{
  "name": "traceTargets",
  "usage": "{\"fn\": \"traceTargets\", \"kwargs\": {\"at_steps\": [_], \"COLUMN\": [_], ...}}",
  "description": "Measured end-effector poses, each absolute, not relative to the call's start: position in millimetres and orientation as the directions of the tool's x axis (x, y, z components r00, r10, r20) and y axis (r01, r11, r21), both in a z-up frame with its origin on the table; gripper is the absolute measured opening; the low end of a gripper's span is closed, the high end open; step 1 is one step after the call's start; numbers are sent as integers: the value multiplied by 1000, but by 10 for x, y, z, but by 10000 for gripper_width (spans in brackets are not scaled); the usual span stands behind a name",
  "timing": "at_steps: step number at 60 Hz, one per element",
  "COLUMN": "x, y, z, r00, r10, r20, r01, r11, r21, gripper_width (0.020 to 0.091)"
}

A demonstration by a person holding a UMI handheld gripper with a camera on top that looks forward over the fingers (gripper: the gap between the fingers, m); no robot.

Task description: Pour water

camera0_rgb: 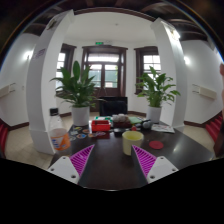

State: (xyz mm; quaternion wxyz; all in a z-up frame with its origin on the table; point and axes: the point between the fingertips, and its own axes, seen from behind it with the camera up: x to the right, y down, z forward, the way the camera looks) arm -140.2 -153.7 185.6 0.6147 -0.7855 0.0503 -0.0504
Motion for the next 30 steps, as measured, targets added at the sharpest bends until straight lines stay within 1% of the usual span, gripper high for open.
{"fn": "traceTargets", "kwargs": {"at_steps": [7, 10, 11, 19, 30], "x": [-1741, -1897, -1918, -2157, -2097], "y": [-1541, -1532, -1544, -1488, -1086], "z": [1911, 1894, 1838, 1795, 1763], "r00": [999, 1000, 1000, 994, 988], "r10": [-52, -12, 2, 110, 151], "r20": [-9, -17, -18, -17, -2], "r01": [-21, -20, -17, 10, 28], "r11": [-235, -239, -238, -239, -194], "r21": [-972, -971, -971, -971, -981], "gripper_width": [718, 721, 721, 724, 723]}}
